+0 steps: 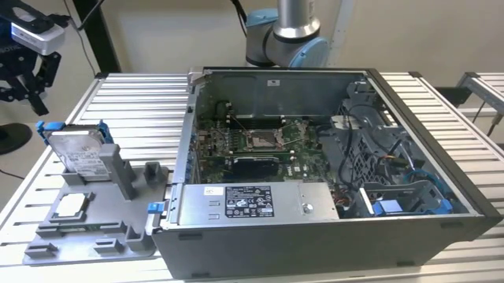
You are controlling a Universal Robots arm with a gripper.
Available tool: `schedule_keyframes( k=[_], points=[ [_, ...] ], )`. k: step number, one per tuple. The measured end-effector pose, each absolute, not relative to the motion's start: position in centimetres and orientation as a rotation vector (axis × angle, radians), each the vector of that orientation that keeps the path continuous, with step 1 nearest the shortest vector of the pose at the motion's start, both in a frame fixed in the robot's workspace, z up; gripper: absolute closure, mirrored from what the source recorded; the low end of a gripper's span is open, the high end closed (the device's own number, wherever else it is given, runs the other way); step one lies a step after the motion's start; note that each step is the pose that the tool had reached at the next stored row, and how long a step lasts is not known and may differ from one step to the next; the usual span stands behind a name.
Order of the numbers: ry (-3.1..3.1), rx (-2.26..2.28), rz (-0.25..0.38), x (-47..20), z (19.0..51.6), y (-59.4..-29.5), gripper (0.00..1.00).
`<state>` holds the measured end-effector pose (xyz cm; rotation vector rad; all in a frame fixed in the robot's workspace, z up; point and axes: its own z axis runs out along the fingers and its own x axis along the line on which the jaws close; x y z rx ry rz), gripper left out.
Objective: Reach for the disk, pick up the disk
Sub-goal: 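Pick up the disk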
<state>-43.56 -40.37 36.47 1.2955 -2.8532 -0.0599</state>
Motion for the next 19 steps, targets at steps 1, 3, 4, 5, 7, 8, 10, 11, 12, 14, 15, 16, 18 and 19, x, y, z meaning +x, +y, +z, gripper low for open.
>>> schedule_keyframes(
  k=[1, 3, 4, 5, 7, 8, 10, 11, 12, 14, 15, 16, 18, 19],
  points=[
    [-2.842, 1.319, -0.060, -43.56, 36.47, -40.37, 1.00],
    [-2.821, 1.362, -0.059, -43.56, 36.47, -40.38, 1.00],
    [-2.810, 1.384, -0.059, -43.57, 36.47, -40.38, 1.00],
    [-2.800, 1.404, -0.059, -43.56, 36.47, -40.38, 1.00],
    [-2.782, 1.439, -0.059, -43.56, 36.47, -40.37, 1.00],
    [-2.772, 1.456, -0.059, -43.56, 36.47, -40.37, 1.00],
    [-2.747, 1.501, -0.058, -43.56, 36.47, -40.37, 1.00],
    [-2.733, 1.527, -0.058, -43.57, 36.47, -40.37, 1.00],
    [-2.719, 1.551, -0.058, -43.56, 36.47, -40.36, 1.00],
    [-2.690, 1.600, -0.057, -43.57, 36.47, -40.36, 1.00],
    [-2.675, 1.625, -0.055, -43.57, 36.47, -40.36, 1.00],
    [-2.661, 1.650, -0.054, -43.57, 36.46, -40.36, 1.00],
    [-2.633, 1.700, -0.050, -43.56, 36.48, -40.36, 1.00],
    [-2.619, 1.725, -0.048, -43.56, 36.48, -40.36, 1.00]
  ],
)
